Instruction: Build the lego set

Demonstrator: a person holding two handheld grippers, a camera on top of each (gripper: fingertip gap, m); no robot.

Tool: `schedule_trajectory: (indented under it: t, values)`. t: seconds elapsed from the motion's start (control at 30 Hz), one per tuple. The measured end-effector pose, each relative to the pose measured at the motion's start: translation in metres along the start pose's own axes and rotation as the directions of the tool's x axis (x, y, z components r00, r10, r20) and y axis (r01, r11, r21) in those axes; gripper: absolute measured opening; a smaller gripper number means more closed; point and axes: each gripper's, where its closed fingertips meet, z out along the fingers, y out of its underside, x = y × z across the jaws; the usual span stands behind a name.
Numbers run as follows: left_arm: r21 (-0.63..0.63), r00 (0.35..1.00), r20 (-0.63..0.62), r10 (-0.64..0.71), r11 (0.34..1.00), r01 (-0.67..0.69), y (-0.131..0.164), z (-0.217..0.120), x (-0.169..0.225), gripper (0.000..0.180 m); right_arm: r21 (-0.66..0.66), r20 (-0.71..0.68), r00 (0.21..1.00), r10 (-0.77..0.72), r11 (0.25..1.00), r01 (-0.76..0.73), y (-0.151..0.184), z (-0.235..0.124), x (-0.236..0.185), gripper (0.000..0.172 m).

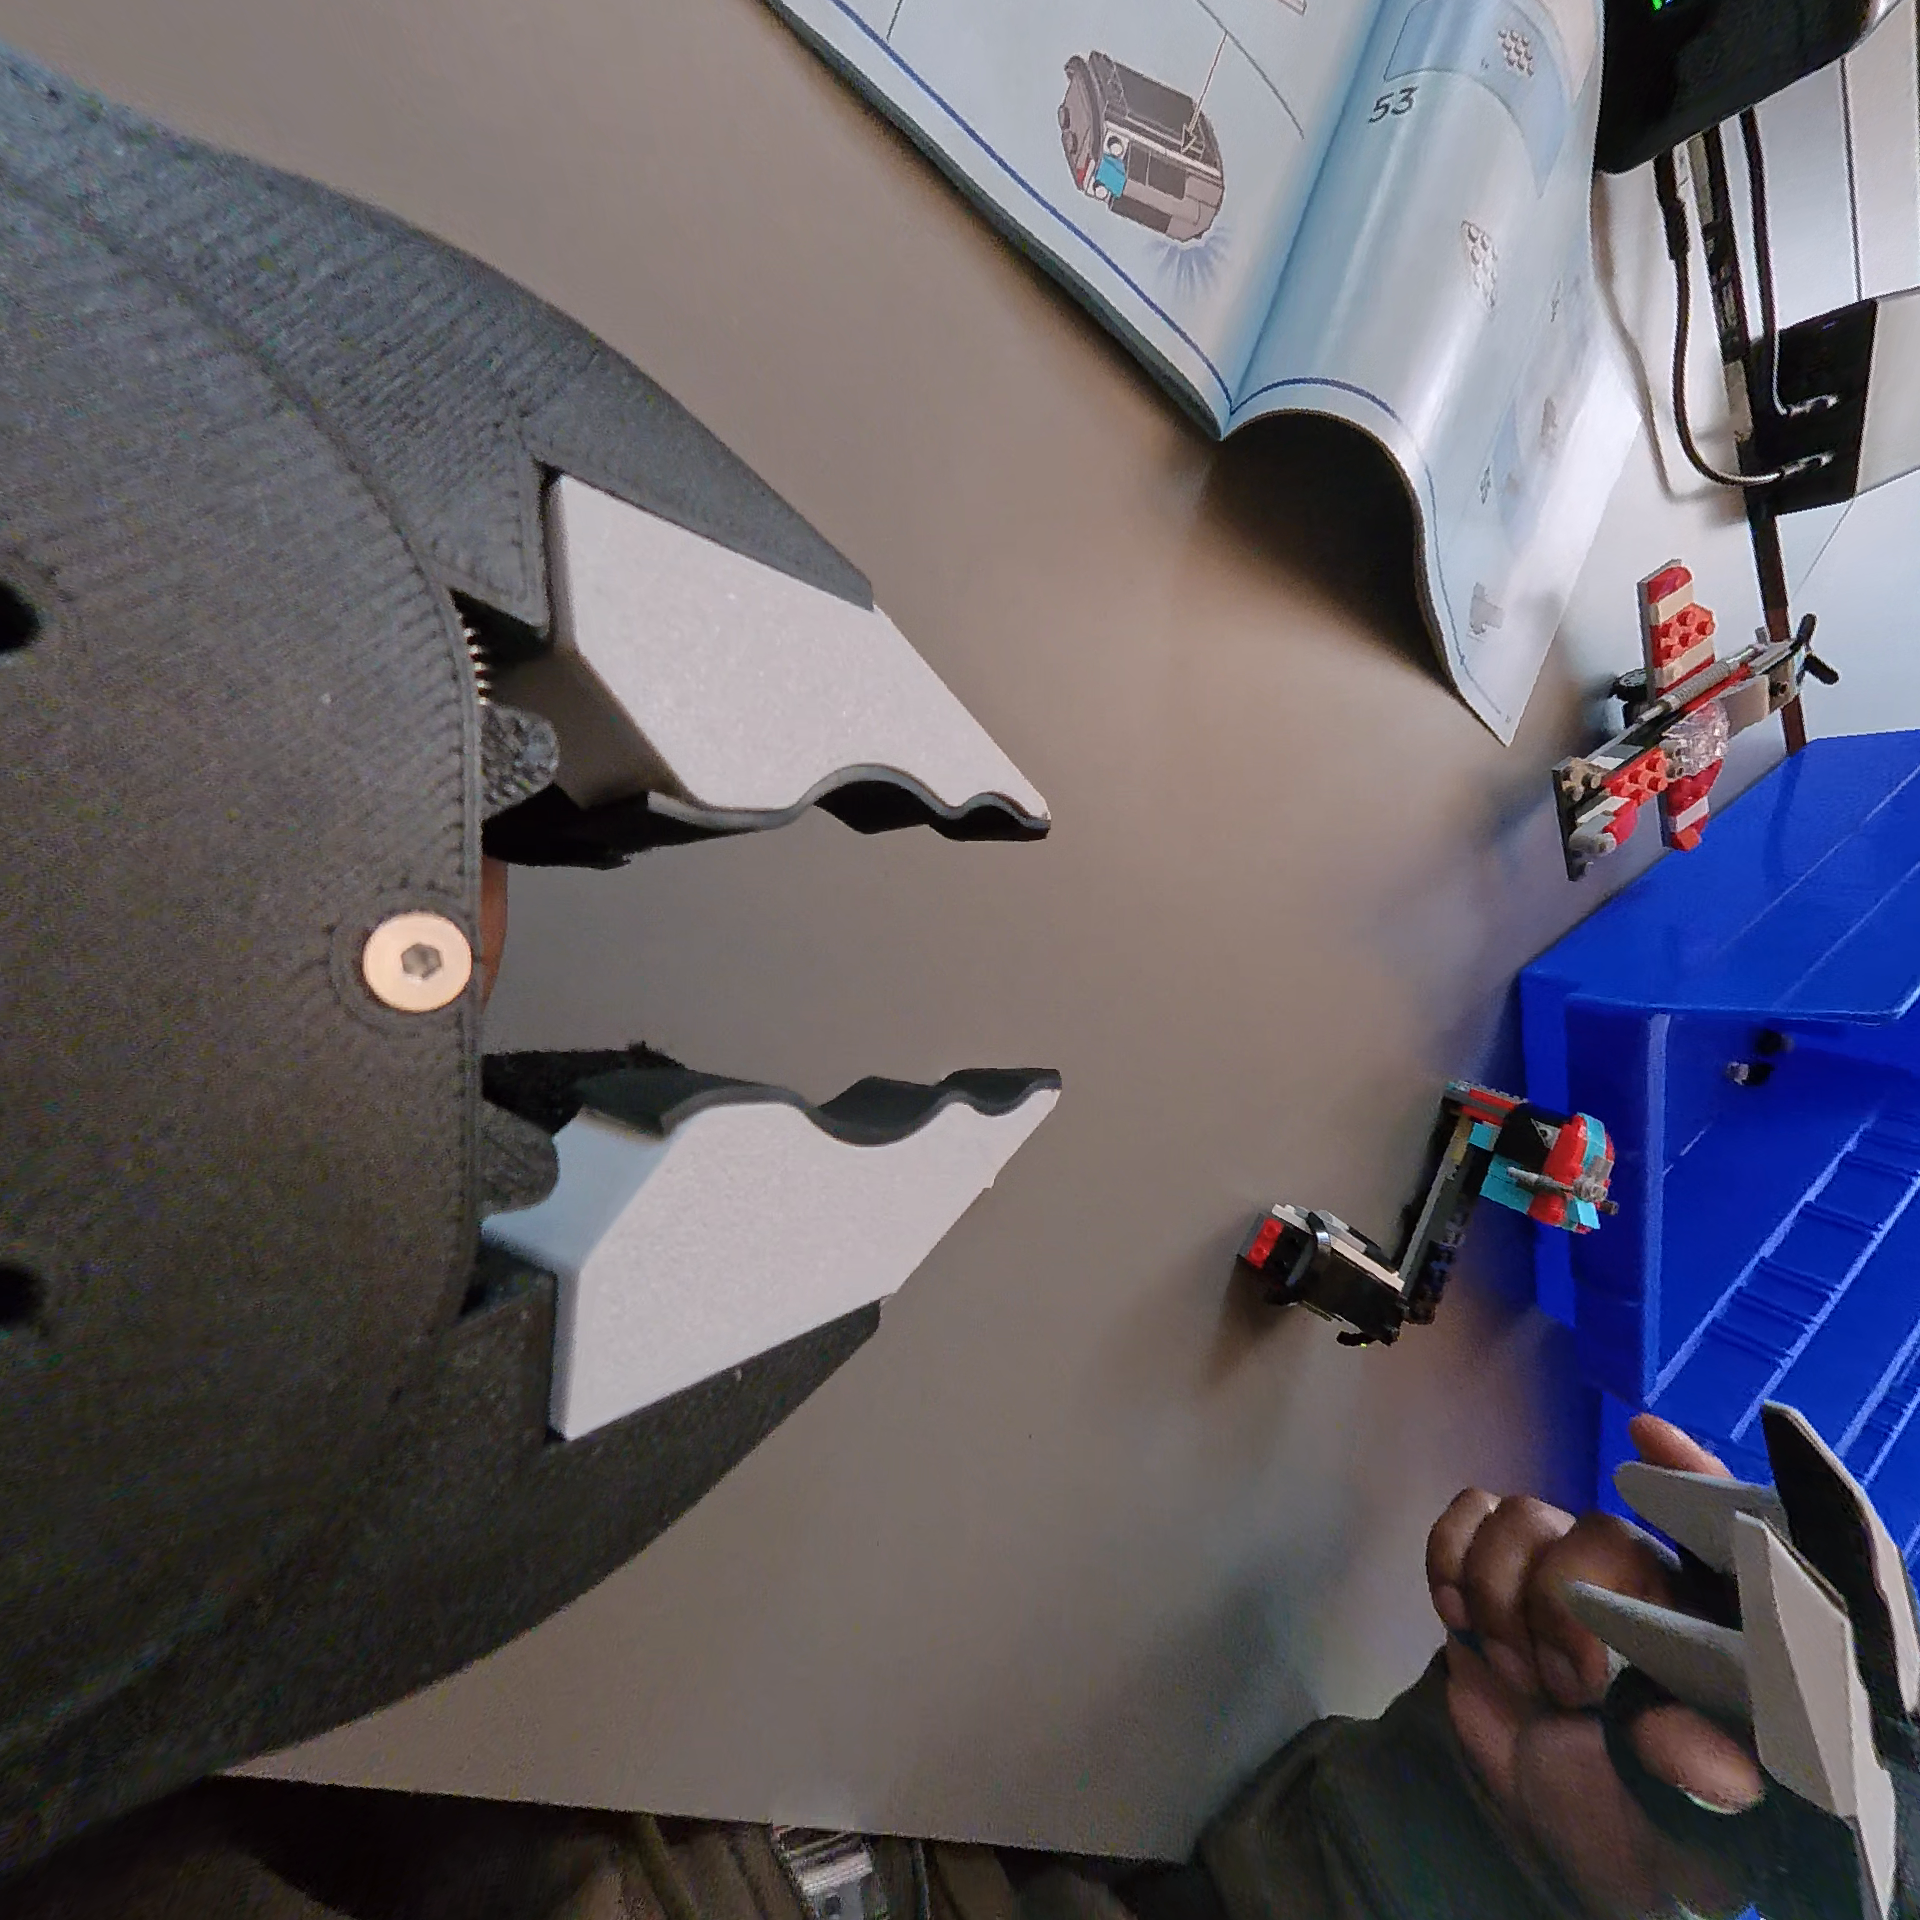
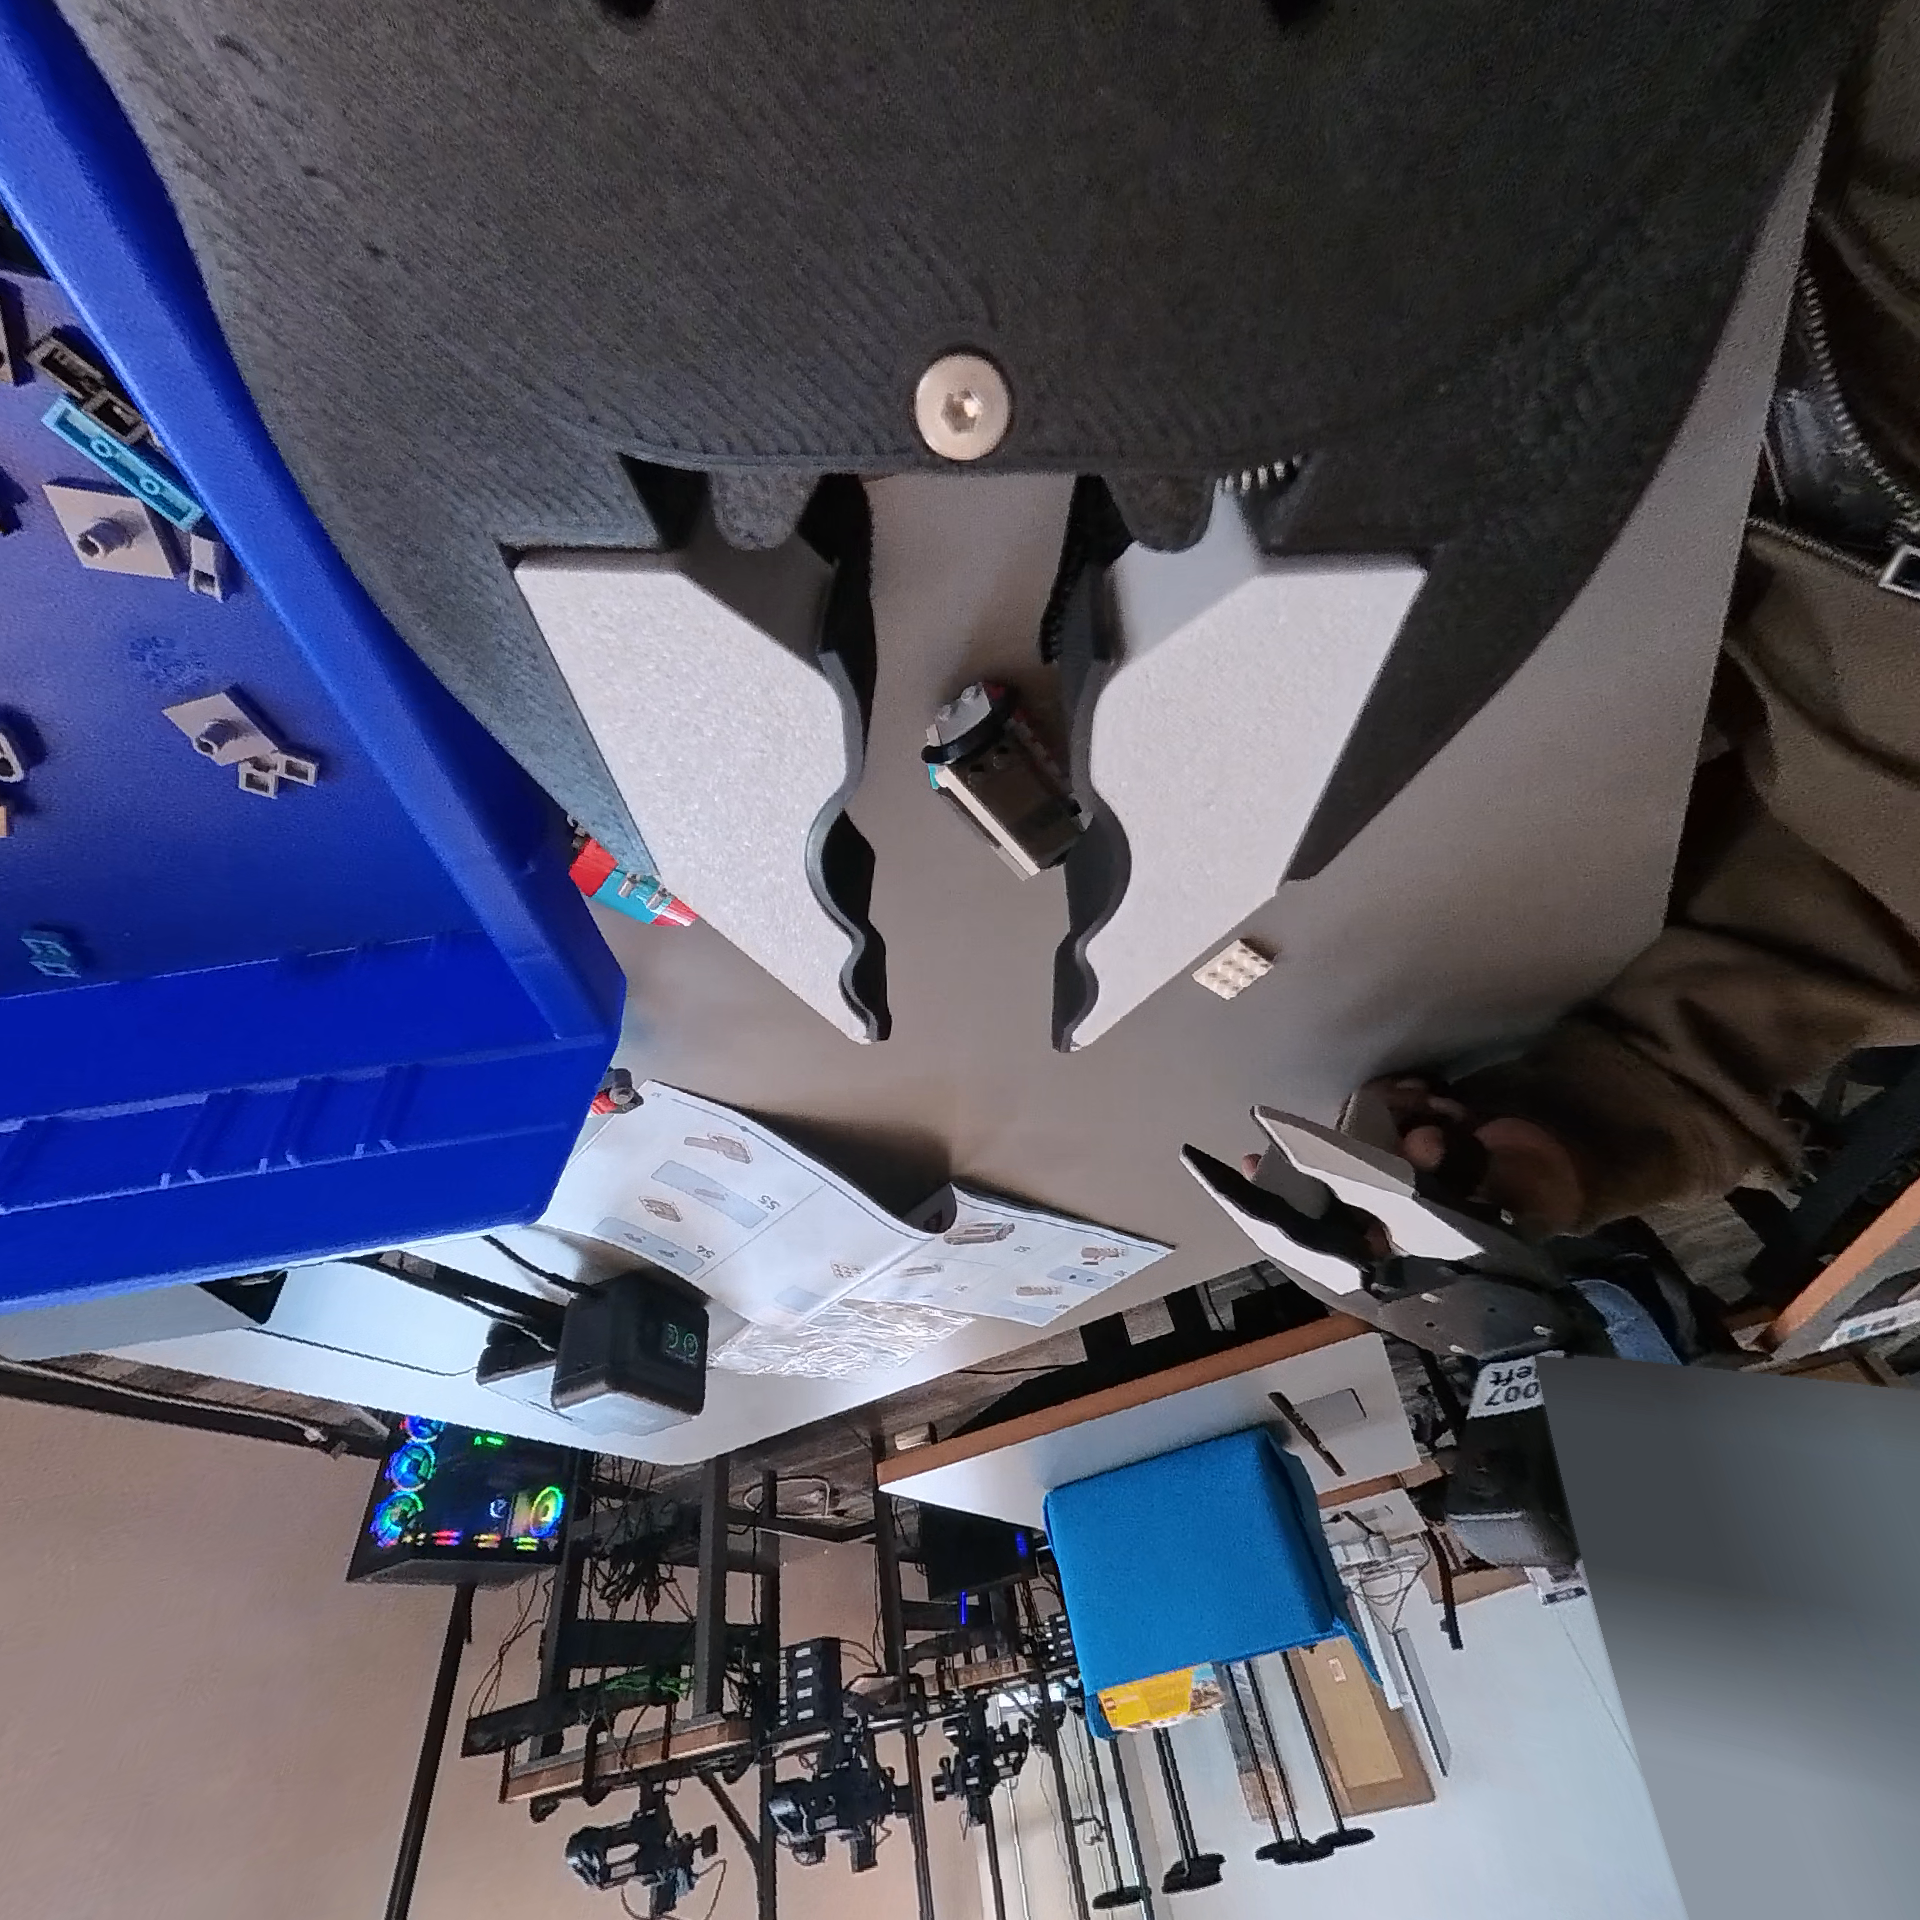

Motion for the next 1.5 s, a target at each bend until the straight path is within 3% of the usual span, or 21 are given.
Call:
schedule_trajectory:
  t: [0.27,0.6,0.8,0.93,1.07,1.27,1.37,1.5]
  values:
    - [0.034,0.999,-0.01,-0.036,0.999,0.036,-0.004,-0.004,-0.003,0.045,0.007,-0.02,1.0,0.005,1.0,-0.005,0.004,-0.014,0.008,0.033]
    - [0.034,0.996,-0.039,-0.081,0.996,0.082,-0.004,-0.003,-0.004,0.045,0.031,-0.082,0.996,0.018,0.999,-0.015,0.011,-0.059,0.036,0.032]
    - [0.021,0.995,-0.028,-0.093,0.995,0.093,-0.003,-0.002,-0.006,0.045,-0.004,-0.077,0.996,-0.048,0.999,0.048,-0.02,-0.095,0.055,0.028]
    - [0.011,0.996,-0.019,-0.084,0.996,0.084,-0.002,-0.001,-0.006,0.045,-0.159,0.02,0.986,-0.165,0.973,0.166,-0.049,-0.109,0.07,0.028]
    - [0.01,0.995,-0.026,-0.094,0.995,0.095,-0.002,0.0,-0.007,0.045,-0.386,0.116,0.935,-0.336,0.852,0.354,-0.054,-0.098,0.118,0.029]
    - [0.018,0.994,-0.025,-0.104,0.994,0.104,-0.003,-0.001,-0.008,0.045,-0.573,0.389,0.791,-0.473,0.548,0.609,-0.016,-0.049,0.193,0.029]
    - [0.024,0.993,-0.025,-0.115,0.993,0.115,-0.003,-0.002,-0.009,0.045,-0.619,0.49,0.733,-0.472,0.404,0.674,0.01,-0.026,0.225,0.029]
    - [0.042,0.987,-0.05,-0.154,0.987,0.156,-0.005,-0.004,-0.011,0.045,-0.649,0.561,0.716,-0.415,0.316,0.692,0.036,-0.004,0.256,0.03]
